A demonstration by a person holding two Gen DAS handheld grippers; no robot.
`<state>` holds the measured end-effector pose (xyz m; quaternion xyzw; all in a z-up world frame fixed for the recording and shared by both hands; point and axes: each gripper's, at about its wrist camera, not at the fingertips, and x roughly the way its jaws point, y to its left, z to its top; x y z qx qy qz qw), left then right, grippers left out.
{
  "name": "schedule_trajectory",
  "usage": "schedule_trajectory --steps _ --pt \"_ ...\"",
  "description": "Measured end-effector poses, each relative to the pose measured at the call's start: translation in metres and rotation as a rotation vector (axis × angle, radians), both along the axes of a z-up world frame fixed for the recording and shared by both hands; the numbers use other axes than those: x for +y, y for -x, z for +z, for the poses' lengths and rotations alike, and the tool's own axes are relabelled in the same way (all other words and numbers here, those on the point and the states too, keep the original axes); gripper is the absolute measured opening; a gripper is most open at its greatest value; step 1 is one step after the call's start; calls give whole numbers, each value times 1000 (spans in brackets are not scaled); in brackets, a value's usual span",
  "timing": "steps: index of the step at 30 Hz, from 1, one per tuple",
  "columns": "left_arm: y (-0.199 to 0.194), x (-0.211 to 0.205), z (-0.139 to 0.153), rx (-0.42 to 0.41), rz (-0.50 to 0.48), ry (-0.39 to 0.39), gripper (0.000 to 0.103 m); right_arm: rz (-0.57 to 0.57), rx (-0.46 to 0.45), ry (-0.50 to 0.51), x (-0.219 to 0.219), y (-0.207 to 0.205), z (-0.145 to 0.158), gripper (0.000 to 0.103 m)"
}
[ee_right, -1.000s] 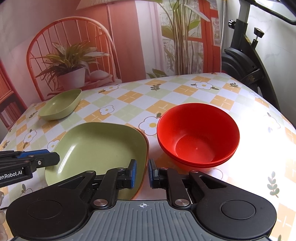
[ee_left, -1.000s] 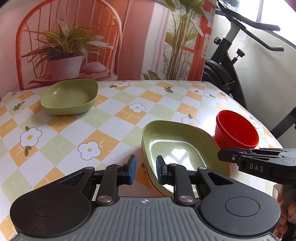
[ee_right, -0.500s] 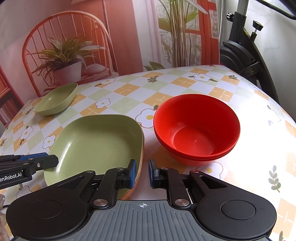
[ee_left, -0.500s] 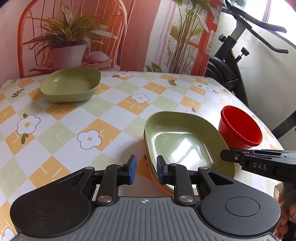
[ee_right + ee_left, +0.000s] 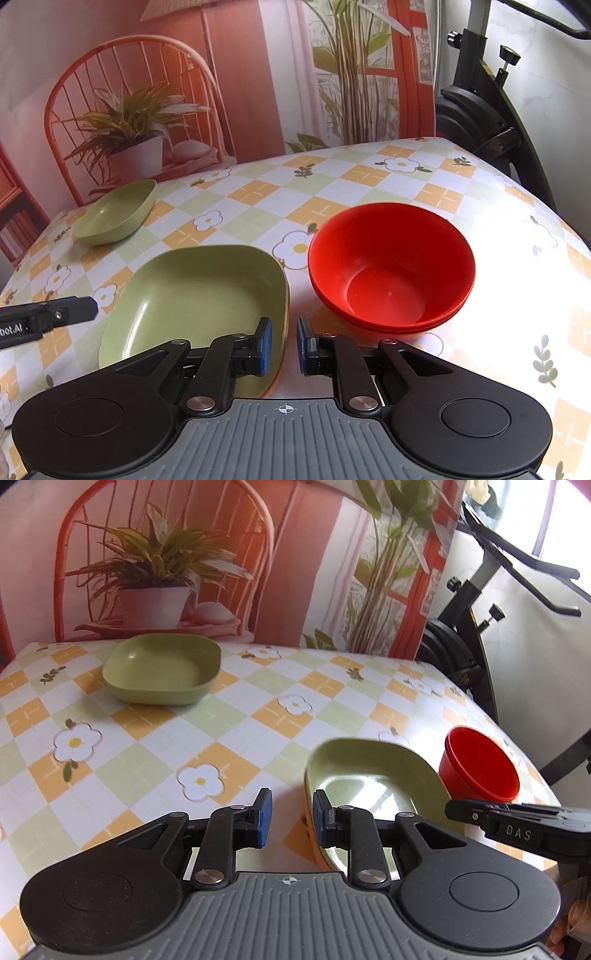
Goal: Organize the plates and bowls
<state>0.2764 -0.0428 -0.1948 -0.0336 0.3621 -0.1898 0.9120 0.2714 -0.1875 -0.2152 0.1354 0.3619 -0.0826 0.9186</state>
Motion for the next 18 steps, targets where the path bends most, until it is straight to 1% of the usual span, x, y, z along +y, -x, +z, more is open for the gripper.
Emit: schedule_trajectory --steps 5,9,14,18 --pt "-12 27 20 -45 34 -3 25 14 -18 -29 7 -7 12 15" --pt "-27 57 35 -75 71 -42 25 32 -25 -51 17 -17 21 15" --pt "-44 97 59 -135 128 -80 25 42 -43 -98 33 -42 37 15" --pt "-57 122 79 -179 166 -112 25 49 -76 -145 50 -66 51 15"
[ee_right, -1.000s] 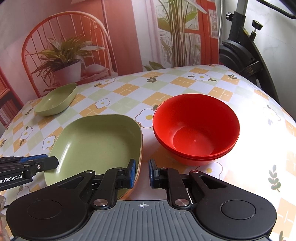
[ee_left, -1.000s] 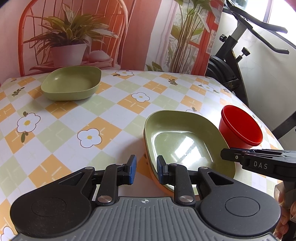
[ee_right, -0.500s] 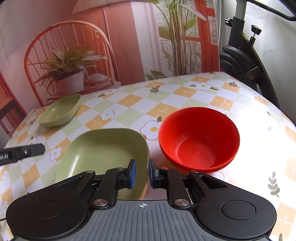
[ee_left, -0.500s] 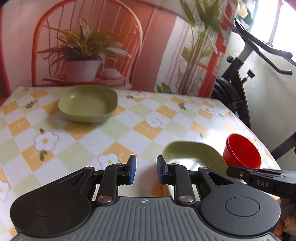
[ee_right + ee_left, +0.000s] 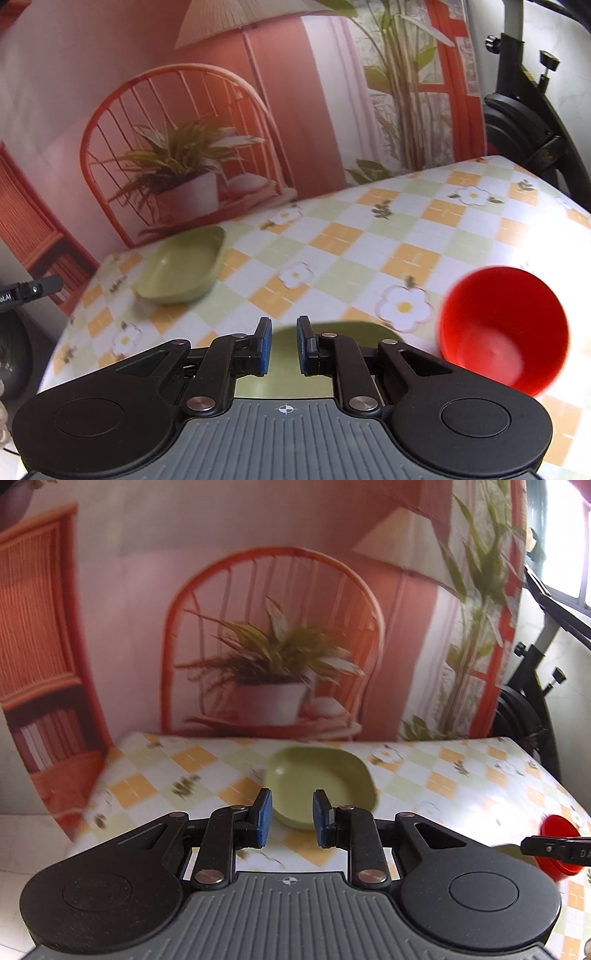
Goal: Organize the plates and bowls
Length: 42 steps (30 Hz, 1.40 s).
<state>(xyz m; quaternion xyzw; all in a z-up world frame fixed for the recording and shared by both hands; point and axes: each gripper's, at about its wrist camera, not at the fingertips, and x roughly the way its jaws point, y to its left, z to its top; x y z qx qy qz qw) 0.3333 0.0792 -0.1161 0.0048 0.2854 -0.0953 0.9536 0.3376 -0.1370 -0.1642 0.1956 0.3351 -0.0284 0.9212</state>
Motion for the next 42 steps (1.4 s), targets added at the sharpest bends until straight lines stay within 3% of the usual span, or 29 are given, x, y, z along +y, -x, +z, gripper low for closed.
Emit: schedule_trajectory --steps 6,11,16,22,27,42 --pt "-22 26 16 -40 34 -51 25 41 -56 0 31 -44 19 15" --pt "-58 37 13 5 30 -22 25 76 -81 48 56 -88 21 15" --pt "-94 29 -6 56 4 10 25 52 -54 55 65 -132 7 15" --pt "-128 20 -49 167 6 131 25 9 45 25 64 -177 -24 15" --pt "-141 12 -74 223 5 136 25 -12 88 10 64 -195 -43 19" --pt "-162 -5 -94 279 -3 103 25 -57 173 -66 54 -210 -70 19"
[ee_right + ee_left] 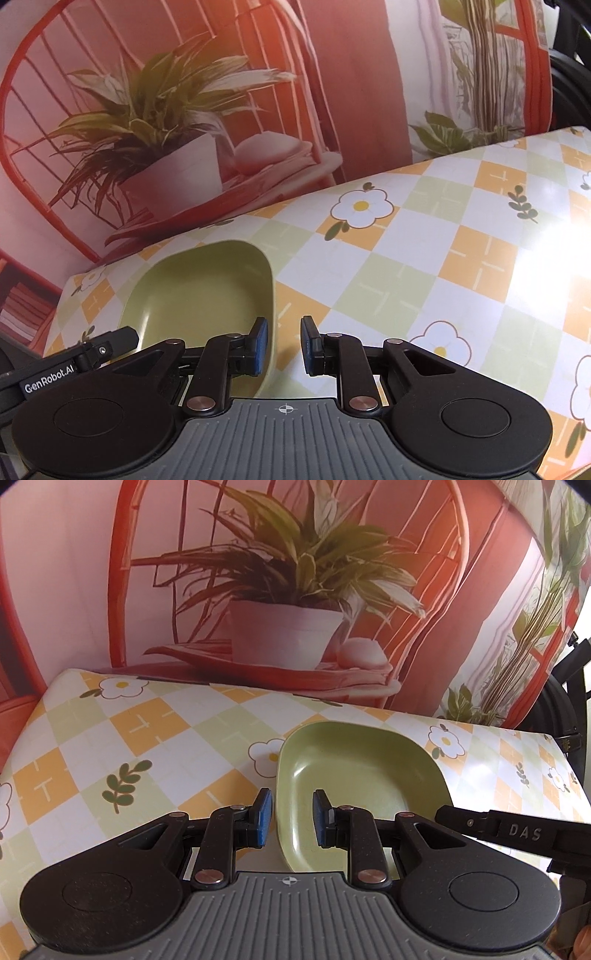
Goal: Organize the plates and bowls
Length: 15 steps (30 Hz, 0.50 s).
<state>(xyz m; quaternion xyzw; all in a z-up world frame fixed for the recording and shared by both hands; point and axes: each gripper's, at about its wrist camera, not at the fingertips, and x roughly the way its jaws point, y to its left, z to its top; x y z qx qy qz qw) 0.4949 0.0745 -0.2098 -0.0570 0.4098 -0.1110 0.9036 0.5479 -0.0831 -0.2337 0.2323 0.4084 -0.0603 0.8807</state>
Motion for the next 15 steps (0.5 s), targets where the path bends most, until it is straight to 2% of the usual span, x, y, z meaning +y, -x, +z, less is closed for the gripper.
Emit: schedule_trajectory --steps 12,15 --pt "-4 3 -9 31 16 47 25 -15 8 -76 -10 -4 -6 18" --pt "-1 4 -10 26 7 68 24 -2 3 -79 -7 -4 -5 11"
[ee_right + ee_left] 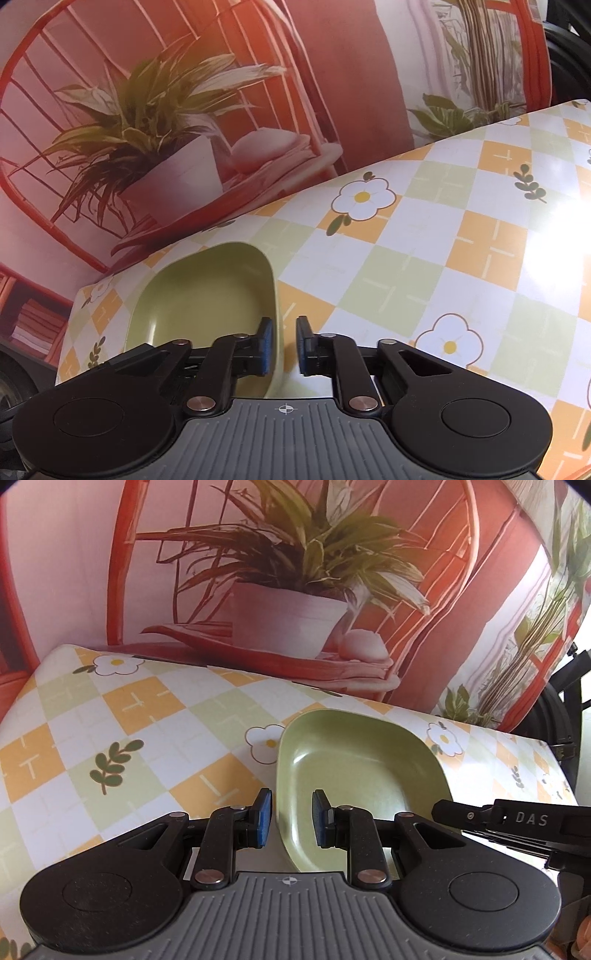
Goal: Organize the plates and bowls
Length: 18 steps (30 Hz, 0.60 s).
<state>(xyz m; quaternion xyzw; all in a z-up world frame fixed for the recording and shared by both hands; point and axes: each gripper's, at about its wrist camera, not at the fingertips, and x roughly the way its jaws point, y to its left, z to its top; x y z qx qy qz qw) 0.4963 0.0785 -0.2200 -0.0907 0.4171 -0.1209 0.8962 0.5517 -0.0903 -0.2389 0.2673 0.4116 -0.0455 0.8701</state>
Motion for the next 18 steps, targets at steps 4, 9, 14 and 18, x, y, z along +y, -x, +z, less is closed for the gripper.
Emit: schedule_trajectory --steps 4,9,14,18 --pt "7 2 1 -8 -6 0 23 3 9 -3 4 4 2 9" --pt "22 7 12 -19 -13 -33 23 9 34 -42 9 16 9 8" --pt "44 6 32 -43 -31 -95 23 20 7 -59 14 35 26 8" --pt "64 4 51 -79 -55 -128 23 35 -22 -53 15 52 40 8"
